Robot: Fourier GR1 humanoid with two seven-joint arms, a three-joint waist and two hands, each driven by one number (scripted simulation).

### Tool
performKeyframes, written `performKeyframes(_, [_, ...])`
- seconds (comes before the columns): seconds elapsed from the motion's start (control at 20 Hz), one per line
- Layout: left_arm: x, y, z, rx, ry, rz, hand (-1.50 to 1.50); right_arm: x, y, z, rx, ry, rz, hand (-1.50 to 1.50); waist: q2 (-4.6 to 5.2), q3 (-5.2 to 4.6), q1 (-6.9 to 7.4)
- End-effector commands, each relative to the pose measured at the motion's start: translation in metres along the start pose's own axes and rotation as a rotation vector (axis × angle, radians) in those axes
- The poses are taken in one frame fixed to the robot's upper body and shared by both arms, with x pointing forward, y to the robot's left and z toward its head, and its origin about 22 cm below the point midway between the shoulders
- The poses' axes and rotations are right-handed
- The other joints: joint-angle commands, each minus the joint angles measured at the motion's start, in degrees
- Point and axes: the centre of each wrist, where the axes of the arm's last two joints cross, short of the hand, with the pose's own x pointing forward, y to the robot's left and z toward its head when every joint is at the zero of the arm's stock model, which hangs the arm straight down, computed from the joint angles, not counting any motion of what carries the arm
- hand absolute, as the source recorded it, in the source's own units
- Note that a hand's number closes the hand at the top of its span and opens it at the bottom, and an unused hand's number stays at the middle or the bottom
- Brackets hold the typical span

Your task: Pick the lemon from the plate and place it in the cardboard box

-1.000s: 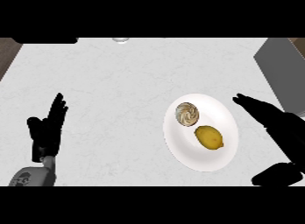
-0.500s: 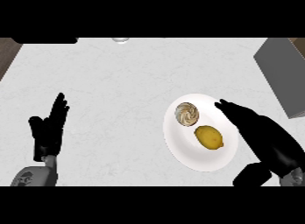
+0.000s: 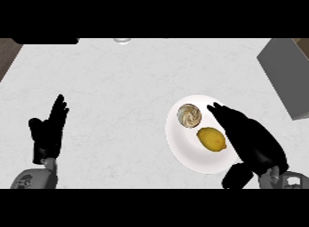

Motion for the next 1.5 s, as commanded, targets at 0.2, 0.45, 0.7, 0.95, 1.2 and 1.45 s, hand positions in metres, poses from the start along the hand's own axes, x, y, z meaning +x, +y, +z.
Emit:
performKeyframes(0.2, [0.009, 0.011, -0.012, -0.007, 0.01, 0.002, 0.0, 0.022, 0.008, -0.01, 0.003, 0.053, 0.002, -1.5, 0.01, 0.0, -0.07])
performKeyframes(0.45, [-0.001, 0.0, -0.004, 0.005, 0.002, 0.0, 0.0, 0.011, 0.011, -0.003, 0.018, 0.079, 0.02, -1.5, 0.0, 0.0, -0.15])
performKeyframes(0.7, [0.01, 0.005, -0.021, 0.008, 0.005, -0.004, 0.0, 0.007, 0.031, -0.046, 0.021, 0.103, 0.049, -1.5, 0.08, 0.01, -0.05])
performKeyframes(0.95, [0.011, 0.01, 0.009, 0.001, -0.015, 0.002, 0.0, -0.008, 0.032, -0.044, 0.048, 0.114, 0.066, -1.5, -0.01, 0.02, 0.07])
performKeyframes(1.2, [-0.017, 0.004, 0.014, -0.003, -0.01, -0.009, 0.0, -0.008, 0.047, -0.055, 0.042, 0.11, 0.084, -1.5, 0.01, 0.01, 0.02])
performKeyframes(1.45, [0.021, 0.001, -0.006, -0.02, -0.004, 0.01, 0.0, -0.009, 0.067, -0.063, 0.059, 0.115, 0.088, -1.5, 0.0, 0.02, 0.0])
